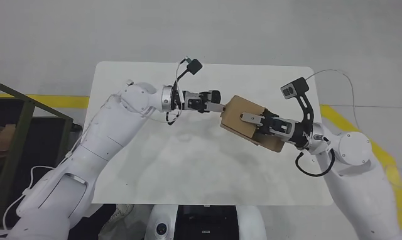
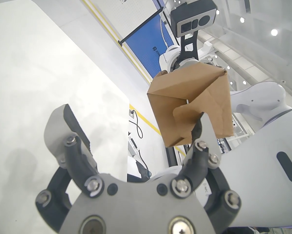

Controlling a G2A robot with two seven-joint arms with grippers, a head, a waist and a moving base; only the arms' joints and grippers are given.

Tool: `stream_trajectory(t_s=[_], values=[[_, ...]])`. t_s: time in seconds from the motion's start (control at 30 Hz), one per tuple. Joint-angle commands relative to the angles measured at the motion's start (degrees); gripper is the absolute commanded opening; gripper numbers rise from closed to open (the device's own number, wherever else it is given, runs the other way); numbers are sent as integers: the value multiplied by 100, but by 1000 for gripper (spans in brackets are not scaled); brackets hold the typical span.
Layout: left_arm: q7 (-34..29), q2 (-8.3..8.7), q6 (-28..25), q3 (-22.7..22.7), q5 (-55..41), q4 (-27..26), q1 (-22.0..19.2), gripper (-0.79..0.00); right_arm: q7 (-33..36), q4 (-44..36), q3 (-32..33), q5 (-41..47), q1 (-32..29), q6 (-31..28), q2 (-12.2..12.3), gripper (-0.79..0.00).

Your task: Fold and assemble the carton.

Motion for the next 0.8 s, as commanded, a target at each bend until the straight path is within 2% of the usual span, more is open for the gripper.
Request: stream_trajectory(t_s=[0.0,0.77], values=[[-17,-12,5,11,-9,10,-5,0,17,2,-8,15,10,7,-1,-785],[-370,-239,32,294,-378,223,-187,0,134,162,-182,142,182,-17,-35,-785]])
